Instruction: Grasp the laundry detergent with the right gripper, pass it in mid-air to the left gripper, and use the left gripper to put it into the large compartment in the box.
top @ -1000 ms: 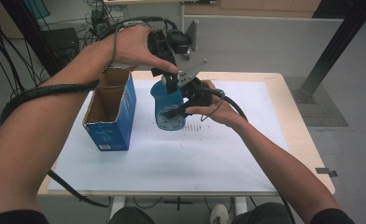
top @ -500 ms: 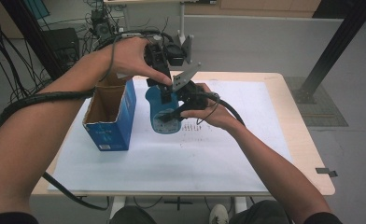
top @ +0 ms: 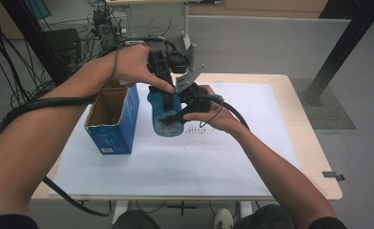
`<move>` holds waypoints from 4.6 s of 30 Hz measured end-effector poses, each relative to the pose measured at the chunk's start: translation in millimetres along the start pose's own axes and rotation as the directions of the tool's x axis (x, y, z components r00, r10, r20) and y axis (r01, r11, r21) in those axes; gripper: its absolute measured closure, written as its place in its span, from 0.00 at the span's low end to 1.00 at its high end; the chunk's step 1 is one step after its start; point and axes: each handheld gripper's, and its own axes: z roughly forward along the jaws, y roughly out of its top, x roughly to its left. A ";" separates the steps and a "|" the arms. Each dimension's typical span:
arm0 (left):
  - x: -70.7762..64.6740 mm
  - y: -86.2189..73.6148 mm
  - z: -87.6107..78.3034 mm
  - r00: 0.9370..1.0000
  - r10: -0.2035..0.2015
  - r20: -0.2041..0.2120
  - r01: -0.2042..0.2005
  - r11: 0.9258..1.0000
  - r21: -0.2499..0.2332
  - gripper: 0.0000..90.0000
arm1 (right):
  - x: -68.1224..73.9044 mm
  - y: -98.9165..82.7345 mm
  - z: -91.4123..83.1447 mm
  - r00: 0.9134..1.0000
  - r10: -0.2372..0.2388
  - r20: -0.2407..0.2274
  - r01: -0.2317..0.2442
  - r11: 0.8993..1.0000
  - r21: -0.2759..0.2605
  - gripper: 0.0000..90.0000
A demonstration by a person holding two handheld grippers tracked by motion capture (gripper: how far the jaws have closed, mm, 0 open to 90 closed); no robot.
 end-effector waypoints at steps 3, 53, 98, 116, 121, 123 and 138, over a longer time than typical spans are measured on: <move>0.0 0.4 -0.5 1.000 0.003 -0.005 -0.003 1.000 -0.006 0.05 | 0.4 1.7 -0.4 1.000 -0.007 0.000 0.007 1.000 -0.013 0.49; -6.0 0.1 -1.7 1.000 0.008 -0.024 -0.009 1.000 -0.015 0.06 | 4.8 1.0 -0.7 1.000 -0.002 0.022 0.002 1.000 -0.005 0.49; -9.6 5.8 -10.7 1.000 0.014 -0.022 -0.015 0.999 -0.048 0.06 | 5.5 5.1 -16.4 0.998 -0.003 0.055 0.006 0.999 -0.047 0.49; -8.8 5.5 -10.2 0.999 0.019 -0.031 -0.020 0.999 -0.046 0.06 | 6.1 4.5 -15.0 0.999 -0.009 0.053 0.011 0.999 -0.040 0.49; -9.0 5.8 -11.6 0.999 0.020 -0.029 -0.021 0.998 -0.053 0.06 | 6.6 4.6 -15.5 0.998 -0.010 0.055 0.012 0.999 -0.043 0.49; -9.6 6.0 -11.5 0.999 0.019 -0.028 -0.021 0.998 -0.056 0.06 | 6.7 4.5 -16.1 0.999 -0.009 0.053 0.011 0.999 -0.042 0.49; -10.6 6.6 -12.8 0.999 0.026 -0.019 -0.027 0.998 -0.061 0.05 | 8.4 4.6 -17.8 0.999 -0.006 0.048 0.008 0.999 -0.040 0.49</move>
